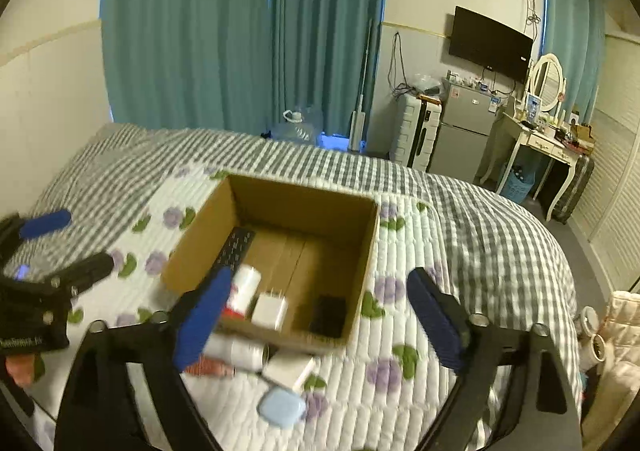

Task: Organize rigid objects
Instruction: 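Grasp the light-blue earbud case with the right tool while the left grasps the white bottle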

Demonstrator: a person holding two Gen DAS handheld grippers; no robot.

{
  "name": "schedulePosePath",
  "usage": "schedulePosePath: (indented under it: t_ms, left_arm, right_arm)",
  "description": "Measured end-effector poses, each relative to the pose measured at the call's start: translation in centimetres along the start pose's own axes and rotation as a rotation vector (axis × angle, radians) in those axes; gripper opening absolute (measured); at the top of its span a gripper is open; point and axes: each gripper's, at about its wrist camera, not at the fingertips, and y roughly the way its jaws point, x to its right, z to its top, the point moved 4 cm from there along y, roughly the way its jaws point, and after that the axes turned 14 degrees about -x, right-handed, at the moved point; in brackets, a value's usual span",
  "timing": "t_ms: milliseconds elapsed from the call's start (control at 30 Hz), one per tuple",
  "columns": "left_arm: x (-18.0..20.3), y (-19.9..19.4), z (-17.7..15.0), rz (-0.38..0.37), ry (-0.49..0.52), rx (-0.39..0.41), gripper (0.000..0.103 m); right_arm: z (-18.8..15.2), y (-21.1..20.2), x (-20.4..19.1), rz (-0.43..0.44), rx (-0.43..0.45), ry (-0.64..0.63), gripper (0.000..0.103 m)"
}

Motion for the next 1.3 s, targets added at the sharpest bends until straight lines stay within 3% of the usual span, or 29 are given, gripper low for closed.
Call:
schedulePosePath:
  t_ms: [100, 267, 367, 533, 833, 967, 1100, 1167, 1300]
  left_arm:
    - [-0.5, 0.5, -2.2, 0.038, -0.032, -0.003, 0.099]
    - [-0.7, 4.3, -5.7, 0.006, -0.06, -0.086, 0.099]
    - [0.3, 7.4, -7.7, 0.046, -0.012, -0.129, 0.099]
    - [1.5, 11.3, -10.2, 0.049, 0.045, -0.206, 0.099]
    - [1.7, 13.3, -11.6, 0.036, 0.052, -0.274, 0.099]
    - [2.0, 13.2, -11.6, 0.027, 0.05, -0.286, 0.099]
    - [2.4, 12.7, -10.7, 0.014, 0.058, -0.275, 0.099]
    - [2.8, 12.7, -9.9, 0.017, 0.067, -0.271, 0.099]
    - [4.3, 13.3, -8.2, -0.012, 0.117, -0.256, 0.099]
  right_arm:
    - [-2.0, 0.7, -0.7, -0.006, -0.021, 0.011, 0.092]
    - [-5.4, 5.5, -2.1, 0.003, -0.124, -0.004, 0.092]
    - [-7.1, 9.0, -3.0, -0.009, -0.21, -0.042, 0.092]
    - [-10.0, 13.7, -3.1, 0.004, -0.343, -0.039, 0.091]
    - [-11.9, 17.2, -3.9, 0.022, -0.472, -0.058, 0.076]
    - [-12.1, 17.1, -4.8, -0.002, -0.467, -0.093, 0.058]
    - [-11.5, 15.0, -4.3, 0.05, -0.396, -0.057, 0.058]
    - [-10.8, 13.5, -3.6, 0.037, -0.341, -0.033, 0.058]
    - [-10.1, 12.1, -1.6, 0.073, -0.304, 0.037, 0.058]
